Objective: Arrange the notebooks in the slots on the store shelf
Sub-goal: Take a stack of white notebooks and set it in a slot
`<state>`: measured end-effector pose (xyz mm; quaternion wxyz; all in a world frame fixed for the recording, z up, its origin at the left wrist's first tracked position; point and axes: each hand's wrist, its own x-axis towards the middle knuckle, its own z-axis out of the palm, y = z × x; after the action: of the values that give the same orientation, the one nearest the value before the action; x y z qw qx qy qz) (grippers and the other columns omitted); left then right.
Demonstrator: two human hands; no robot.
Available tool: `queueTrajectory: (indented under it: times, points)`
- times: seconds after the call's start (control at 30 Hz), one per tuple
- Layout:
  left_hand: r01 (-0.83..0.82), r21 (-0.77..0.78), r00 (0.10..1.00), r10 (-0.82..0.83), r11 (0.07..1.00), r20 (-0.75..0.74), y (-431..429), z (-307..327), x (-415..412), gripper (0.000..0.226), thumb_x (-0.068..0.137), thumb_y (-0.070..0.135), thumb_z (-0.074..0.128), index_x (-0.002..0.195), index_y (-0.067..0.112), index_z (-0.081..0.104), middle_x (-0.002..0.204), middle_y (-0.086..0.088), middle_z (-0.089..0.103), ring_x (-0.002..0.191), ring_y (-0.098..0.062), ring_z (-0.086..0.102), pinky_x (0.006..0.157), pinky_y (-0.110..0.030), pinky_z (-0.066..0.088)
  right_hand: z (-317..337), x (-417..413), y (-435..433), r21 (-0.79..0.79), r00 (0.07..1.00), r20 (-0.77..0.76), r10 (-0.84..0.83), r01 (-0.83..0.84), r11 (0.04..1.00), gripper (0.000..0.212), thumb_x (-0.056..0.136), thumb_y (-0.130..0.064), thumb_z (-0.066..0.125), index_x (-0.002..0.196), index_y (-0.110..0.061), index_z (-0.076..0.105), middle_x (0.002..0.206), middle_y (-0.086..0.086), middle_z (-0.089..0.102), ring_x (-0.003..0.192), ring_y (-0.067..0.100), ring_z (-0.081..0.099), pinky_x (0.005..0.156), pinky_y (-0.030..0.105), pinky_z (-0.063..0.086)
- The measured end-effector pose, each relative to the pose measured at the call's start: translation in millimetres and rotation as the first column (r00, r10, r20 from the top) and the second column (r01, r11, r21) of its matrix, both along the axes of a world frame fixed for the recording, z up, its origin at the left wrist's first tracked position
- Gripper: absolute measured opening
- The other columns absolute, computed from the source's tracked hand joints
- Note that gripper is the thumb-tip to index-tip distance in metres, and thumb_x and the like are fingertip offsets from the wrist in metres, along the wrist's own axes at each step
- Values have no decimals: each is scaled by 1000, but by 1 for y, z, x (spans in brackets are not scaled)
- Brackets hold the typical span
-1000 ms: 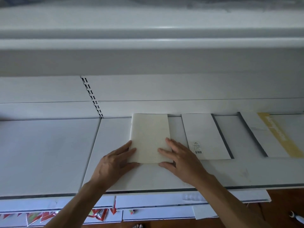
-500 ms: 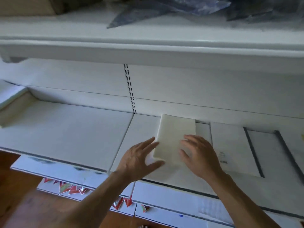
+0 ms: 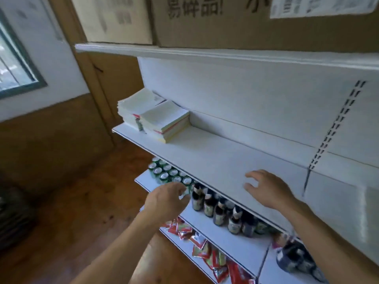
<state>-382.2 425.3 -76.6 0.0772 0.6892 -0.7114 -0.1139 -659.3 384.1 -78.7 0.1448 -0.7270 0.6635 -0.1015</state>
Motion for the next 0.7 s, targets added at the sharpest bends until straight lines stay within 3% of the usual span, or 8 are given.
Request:
queueTrajectory:
  times: [0.1, 0.27, 0.5, 0.7]
  points:
    - [-98, -3, 995, 98, 995, 15, -4, 6, 87, 38, 93, 51, 45, 124, 34, 59, 121, 14, 63, 109, -12, 60, 88, -26, 48, 7, 104, -26, -12, 995, 39, 92, -92, 996, 42, 94, -45, 50, 132, -28, 53, 139, -5, 48, 121, 17, 51, 97, 31, 41]
    - [-173, -10, 985, 172, 985, -23, -26, 14, 182, 35, 92, 52, 47, 118, 32, 61, 105, 15, 67, 95, -10, 63, 82, -28, 55, 23, 227, -64, 5, 984, 54, 171, -171, 985, 42, 93, -44, 49, 132, -30, 52, 138, -6, 50, 121, 16, 51, 98, 33, 42]
    - [-112, -56, 993, 110, 992, -43, -101, 6, 249, 31, 93, 51, 49, 114, 33, 62, 102, 17, 61, 84, -4, 56, 69, -18, 50, 18, 307, -146, -24, 986, 90, 139, -138, 990, 42, 95, -43, 49, 134, -30, 51, 142, -5, 48, 121, 18, 51, 97, 33, 42]
    - [-44, -102, 999, 41, 994, -30, -215, 2, 286, 23, 94, 49, 52, 104, 32, 65, 94, 18, 63, 82, -3, 62, 70, -20, 58, 5, 361, -246, -244, 971, 226, 81, -24, 969, 42, 94, -36, 53, 133, -20, 54, 137, -2, 53, 123, 18, 48, 96, 29, 41]
